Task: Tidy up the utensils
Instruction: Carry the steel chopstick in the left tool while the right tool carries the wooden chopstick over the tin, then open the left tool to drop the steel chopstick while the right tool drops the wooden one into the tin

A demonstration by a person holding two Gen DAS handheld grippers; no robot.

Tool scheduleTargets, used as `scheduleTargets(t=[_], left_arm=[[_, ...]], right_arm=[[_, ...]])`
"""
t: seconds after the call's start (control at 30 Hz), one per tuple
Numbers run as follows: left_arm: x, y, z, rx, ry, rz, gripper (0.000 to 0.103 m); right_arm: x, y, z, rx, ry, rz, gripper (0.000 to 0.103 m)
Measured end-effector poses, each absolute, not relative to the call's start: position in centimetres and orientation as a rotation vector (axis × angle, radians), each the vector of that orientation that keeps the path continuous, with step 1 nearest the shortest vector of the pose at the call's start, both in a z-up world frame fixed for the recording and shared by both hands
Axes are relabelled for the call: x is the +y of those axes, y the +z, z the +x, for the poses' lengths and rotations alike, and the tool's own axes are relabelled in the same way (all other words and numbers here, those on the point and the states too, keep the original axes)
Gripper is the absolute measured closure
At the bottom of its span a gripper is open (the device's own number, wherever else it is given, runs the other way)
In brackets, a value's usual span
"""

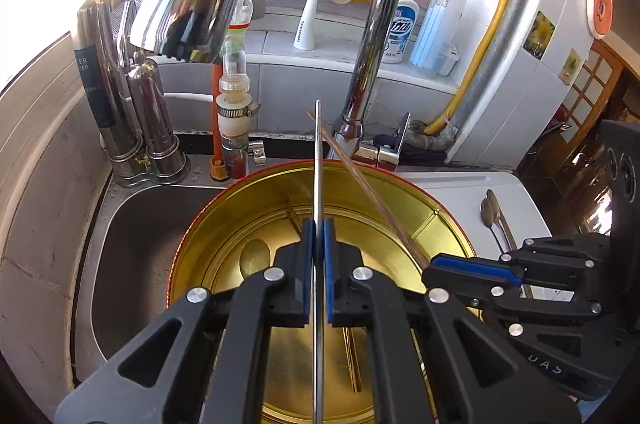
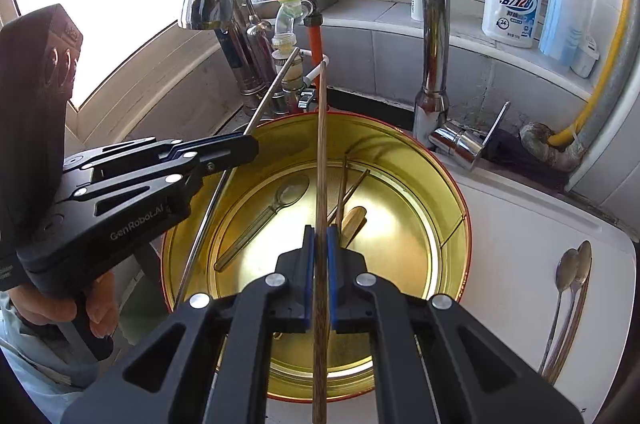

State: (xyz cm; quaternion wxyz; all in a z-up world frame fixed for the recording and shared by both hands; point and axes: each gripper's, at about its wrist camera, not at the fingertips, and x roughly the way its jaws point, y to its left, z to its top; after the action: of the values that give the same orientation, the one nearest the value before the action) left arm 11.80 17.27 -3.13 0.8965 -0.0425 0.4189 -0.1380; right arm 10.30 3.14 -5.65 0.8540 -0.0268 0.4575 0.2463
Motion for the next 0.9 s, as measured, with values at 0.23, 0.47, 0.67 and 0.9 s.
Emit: scheduleTargets(t=[0.23, 0.47, 0.67, 0.9], left_arm=[[18.9, -5.0, 13.3, 0.9, -0.311, -0.122, 0.098], [19.1, -7.0, 14.2, 0.951, -0.326, -0.141, 0.098], [19.4, -8.4, 14.3, 0.988, -0.318, -0.139, 0.098], [19.3, -7.7, 12.8, 0.948, -0.242, -0.006, 0.023]], right_arm=[[4.6, -6.8, 11.4, 0.994, 0.464, -0.064, 0.096], [5.6, -8.9, 11.9, 1.06, 0.433, -0.066, 0.096], [5.8, -9.9, 11.6, 1.089, 0.412, -0.079, 0.096], [4.4, -9.1, 11.1, 1.041, 0.34, -0.098, 0.05]])
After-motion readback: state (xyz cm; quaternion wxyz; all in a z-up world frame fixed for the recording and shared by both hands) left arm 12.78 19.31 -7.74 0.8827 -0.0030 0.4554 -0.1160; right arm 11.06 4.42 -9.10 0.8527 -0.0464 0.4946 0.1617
